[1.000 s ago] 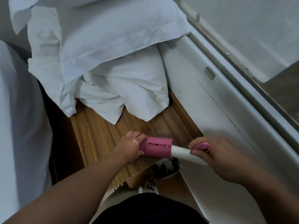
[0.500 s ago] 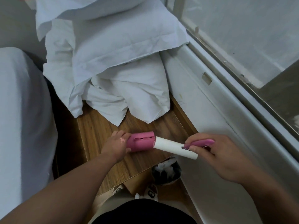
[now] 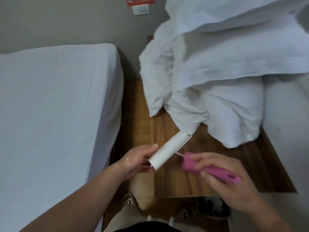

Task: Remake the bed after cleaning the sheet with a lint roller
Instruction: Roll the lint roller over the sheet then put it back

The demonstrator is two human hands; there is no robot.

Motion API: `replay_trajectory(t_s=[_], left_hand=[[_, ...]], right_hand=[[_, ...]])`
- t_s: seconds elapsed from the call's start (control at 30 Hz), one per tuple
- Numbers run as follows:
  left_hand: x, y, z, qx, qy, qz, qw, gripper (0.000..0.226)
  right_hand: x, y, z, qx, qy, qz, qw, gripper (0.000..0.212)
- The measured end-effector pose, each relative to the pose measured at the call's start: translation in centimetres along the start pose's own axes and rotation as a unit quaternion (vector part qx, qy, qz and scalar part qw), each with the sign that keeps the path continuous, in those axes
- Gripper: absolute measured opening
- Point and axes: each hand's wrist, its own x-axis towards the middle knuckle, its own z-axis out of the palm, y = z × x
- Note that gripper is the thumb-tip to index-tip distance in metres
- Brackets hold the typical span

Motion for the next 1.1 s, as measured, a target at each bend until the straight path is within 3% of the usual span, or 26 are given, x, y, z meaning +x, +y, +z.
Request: replay_trajectory(t_s=[0.13, 0.23, 0.3, 0.4, 0.47, 0.53, 0.63, 0.7, 0.93, 1.1], left_hand=[[-0.6, -2.0, -8.6, 0.001, 0.006, 0.002, 1.000, 0.037], [-0.7, -2.6, -16.4, -0.006, 0.026, -0.001, 1.000, 0.031], [-0.9, -2.6, -22.0, -0.022, 0.076, -0.007, 0.997, 0.040], [-1.6, -2.1, -30.0, -0.046, 0.144, 0.012, 0.988, 0.052], [-1.9, -1.6, -34.1, -0.055, 0.177, 0.025, 0.982, 0.041], [-1.5, -1.0, -36.9, -0.071, 0.201, 0.034, 0.976, 0.033], [0.4, 0.4, -39.1, -0.088, 0.216, 0.051, 0.971, 0.035], [2.2, 1.6, -40.1, -0.100, 0.218, 0.049, 0.970, 0.027], [10.4, 8.9, -43.7, -0.106, 0.231, 0.027, 0.967, 0.020], [16.8, 17.1, -45.6, -0.110, 0.265, 0.007, 0.958, 0.028]], right_hand=[[4.3, -0.6, 7.3, -0.002, -0.069, -0.007, 0.998, 0.034], [8.1, -0.8, 13.1, -0.010, -0.114, 0.038, 0.993, 0.024], [10.9, -1.2, 16.9, 0.075, -0.142, 0.075, 0.984, 0.040], [16.0, -2.8, 22.2, 0.226, -0.185, 0.188, 0.938, 0.054], [20.0, -4.3, 25.6, 0.151, -0.222, 0.257, 0.928, 0.043], [23.6, -5.2, 28.5, -0.043, -0.264, 0.248, 0.931, 0.033], [28.4, -6.0, 31.5, -0.233, -0.293, 0.204, 0.905, 0.047], [31.4, -5.7, 32.9, -0.298, -0.314, 0.203, 0.878, 0.058], [43.4, -1.4, 33.6, -0.315, -0.344, 0.159, 0.870, 0.057], [55.0, 1.3, 31.6, -0.302, -0.362, 0.108, 0.875, 0.058]])
